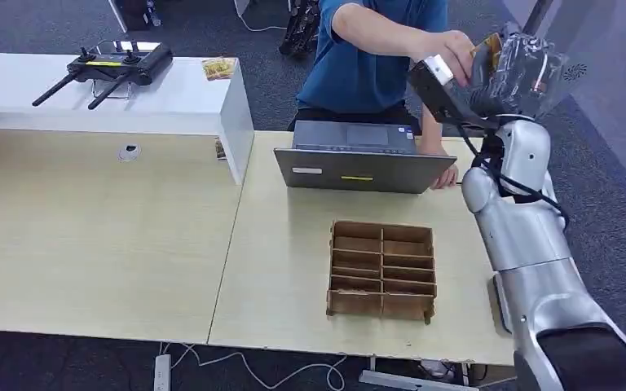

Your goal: Pass the card to the sensor for recognition and then transmit it.

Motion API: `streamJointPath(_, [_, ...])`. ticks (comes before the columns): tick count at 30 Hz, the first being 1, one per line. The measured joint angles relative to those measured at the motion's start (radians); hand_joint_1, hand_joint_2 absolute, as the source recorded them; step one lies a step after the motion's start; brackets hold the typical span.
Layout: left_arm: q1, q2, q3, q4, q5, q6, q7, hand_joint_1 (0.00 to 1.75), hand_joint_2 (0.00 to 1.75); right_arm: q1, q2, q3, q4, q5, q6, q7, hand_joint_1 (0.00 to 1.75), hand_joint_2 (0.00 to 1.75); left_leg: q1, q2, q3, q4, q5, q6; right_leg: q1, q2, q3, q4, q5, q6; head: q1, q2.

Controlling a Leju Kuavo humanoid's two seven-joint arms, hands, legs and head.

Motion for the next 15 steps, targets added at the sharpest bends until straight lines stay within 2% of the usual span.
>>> streamJointPath(15, [-0.004,-0.002,-0.023,-0.004,-0.027,-0.010,-0.002,0.00,0.00,-0.001,0.037,0.013,0.029,0.022,0.008,-0.003,1.75,1.75,0.000,-0.002,-0.001,0.000,0.000,0.000,0.000,-0.002,0.000,0.000,0.000,0.000,0.000,0.000])
